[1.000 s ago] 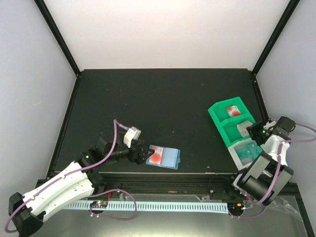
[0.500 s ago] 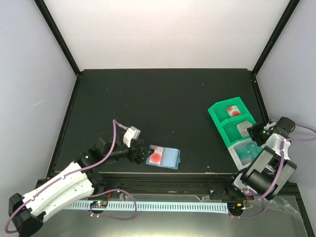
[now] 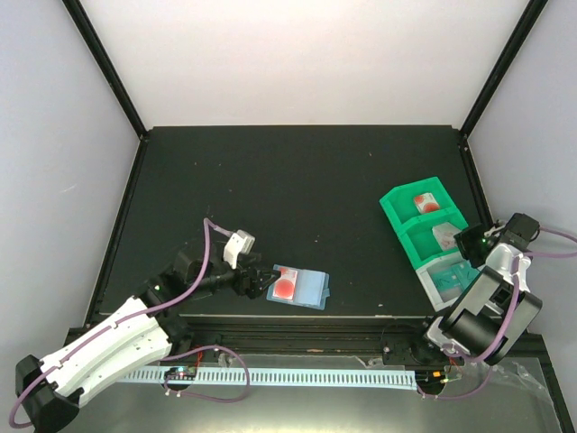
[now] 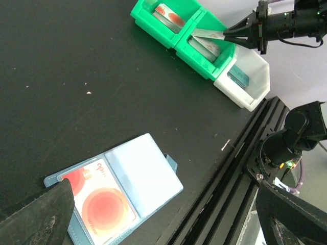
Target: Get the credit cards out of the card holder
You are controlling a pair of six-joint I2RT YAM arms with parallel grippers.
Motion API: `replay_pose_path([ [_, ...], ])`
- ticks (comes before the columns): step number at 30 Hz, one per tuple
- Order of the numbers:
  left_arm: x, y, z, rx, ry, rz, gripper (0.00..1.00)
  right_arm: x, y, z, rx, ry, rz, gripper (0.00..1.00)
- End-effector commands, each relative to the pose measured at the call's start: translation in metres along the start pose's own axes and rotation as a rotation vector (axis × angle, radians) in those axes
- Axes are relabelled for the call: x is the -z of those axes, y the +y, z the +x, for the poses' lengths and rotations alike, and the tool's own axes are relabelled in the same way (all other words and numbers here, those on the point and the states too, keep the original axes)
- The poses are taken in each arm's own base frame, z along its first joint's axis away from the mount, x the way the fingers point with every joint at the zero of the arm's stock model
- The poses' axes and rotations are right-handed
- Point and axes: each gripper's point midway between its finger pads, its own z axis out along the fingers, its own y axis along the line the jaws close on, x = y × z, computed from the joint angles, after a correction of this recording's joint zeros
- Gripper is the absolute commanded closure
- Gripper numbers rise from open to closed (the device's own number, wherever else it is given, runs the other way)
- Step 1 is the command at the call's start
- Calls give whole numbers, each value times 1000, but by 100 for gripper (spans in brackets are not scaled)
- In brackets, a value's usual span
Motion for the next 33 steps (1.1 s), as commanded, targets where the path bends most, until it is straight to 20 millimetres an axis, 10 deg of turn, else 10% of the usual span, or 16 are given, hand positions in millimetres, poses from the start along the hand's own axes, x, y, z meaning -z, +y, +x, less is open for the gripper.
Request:
replay_pose_path([
  [1, 3, -2, -11, -21, -45, 2, 1, 11, 0, -12, -18, -72, 25, 86],
  [17, 2, 1, -10, -18, -47, -9, 1, 35, 21, -13, -5, -147, -40, 78],
  [33, -6, 23, 15, 136, 5, -71, 14, 43, 69, 46, 203, -42, -215, 77],
])
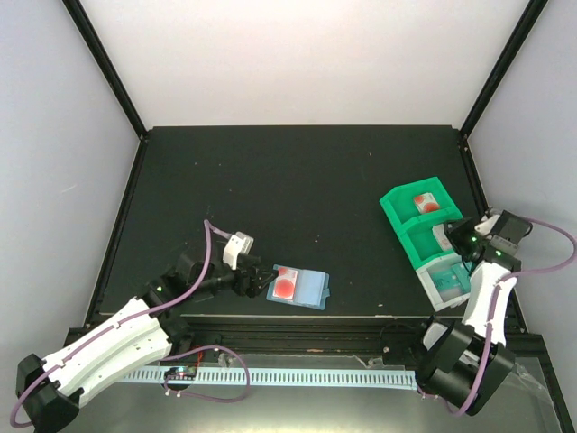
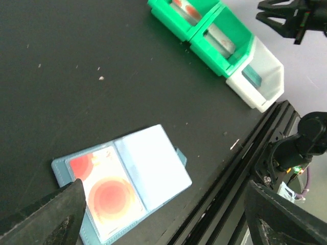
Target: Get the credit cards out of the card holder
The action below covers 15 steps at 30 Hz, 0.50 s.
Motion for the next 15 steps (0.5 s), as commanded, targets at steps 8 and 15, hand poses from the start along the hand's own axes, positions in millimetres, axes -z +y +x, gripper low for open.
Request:
replay_pose_path([
  [8, -13, 40, 26, 166, 27, -138, 23, -11, 52, 79, 202, 210, -139, 77],
  [15, -25, 64, 50, 223, 101, -220, 29, -3, 81, 140, 336, 321, -231, 76],
])
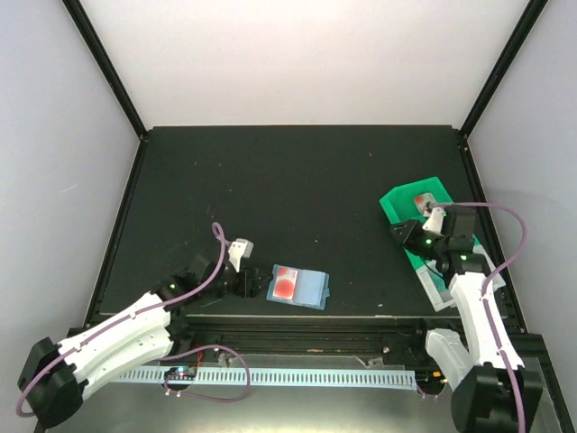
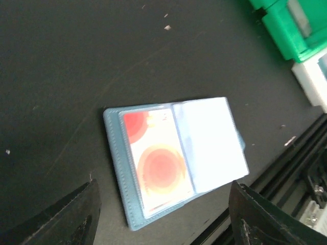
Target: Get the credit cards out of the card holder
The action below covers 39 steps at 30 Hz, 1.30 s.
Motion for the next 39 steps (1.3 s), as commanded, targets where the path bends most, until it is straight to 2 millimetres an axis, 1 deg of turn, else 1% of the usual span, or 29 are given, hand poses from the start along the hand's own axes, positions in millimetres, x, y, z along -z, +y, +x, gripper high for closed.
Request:
replay_pose_path([
  [1, -12, 15, 5, 54, 13, -52, 31, -9, 17, 33, 49, 71, -36, 76],
  [4, -19, 19, 12, 92, 34, -45, 35, -15, 27, 62, 77, 142, -74, 76],
  [7, -27, 16, 18, 118, 50, -7, 35, -18, 40, 89, 118, 199, -126, 76],
  [10, -33, 15, 25, 128, 88, 15, 36, -20, 49, 114, 143, 247, -172, 76],
  [13, -40, 16, 30, 138, 114, 18, 39, -20, 57, 131, 163, 276, -207, 76],
  [16, -46, 17, 34, 148, 149, 17, 37, -18, 61, 140, 176, 284, -231, 76],
  [21, -55, 8, 39, 167, 215, 61, 39, -21, 58, 147, 181, 288, -242, 75],
  [25, -58, 3, 47, 232, 238, 102, 41, -25, 60, 151, 190, 302, -252, 76],
  [29, -58, -4, 58, 285, 243, 159, 49, -27, 67, 156, 211, 325, -259, 76],
  [31, -57, -8, 57, 306, 223, 182, 52, -28, 70, 160, 227, 339, -254, 76],
  [34, -54, -18, 53, 313, 203, 218, 54, -30, 74, 169, 229, 367, -273, 76],
  [37, -51, -26, 48, 297, 202, 237, 53, -33, 82, 176, 221, 382, -299, 76],
  [39, -49, -25, 46, 287, 200, 219, 52, -35, 87, 180, 230, 387, -296, 76],
])
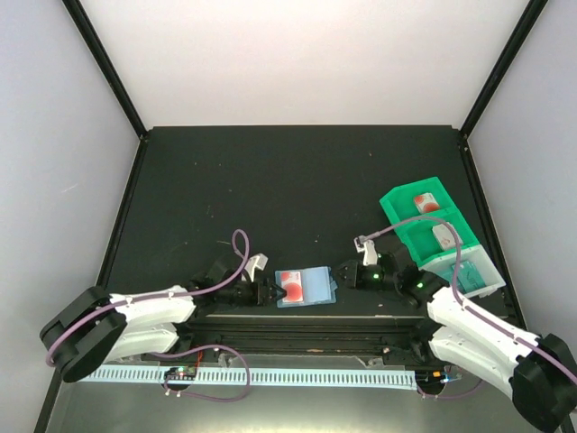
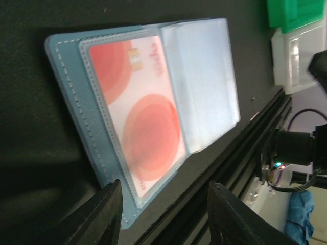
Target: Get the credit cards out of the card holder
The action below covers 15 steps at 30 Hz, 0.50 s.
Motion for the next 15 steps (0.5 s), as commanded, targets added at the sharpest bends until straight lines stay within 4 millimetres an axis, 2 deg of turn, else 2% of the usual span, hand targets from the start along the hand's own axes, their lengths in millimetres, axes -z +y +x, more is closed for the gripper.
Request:
replay_pose_path([
  [1, 6, -23, -12, -29, -37, 45, 51, -8, 25, -8, 28, -31, -49, 76],
  [6, 16, -20, -15, -54, -74, 6, 54, -25, 36, 1, 56, 18, -23, 76],
  [10, 19, -22, -21, -91, -99, -9, 62, -40, 44, 7, 81, 48, 4, 76],
  [12, 19, -24, -23, -99, -102, 2, 70, -48, 46, 11, 85, 62, 6, 76],
  [15, 17, -24, -25, -96, -110, 5, 90, -59, 49, 19, 98, 89, 13, 76],
])
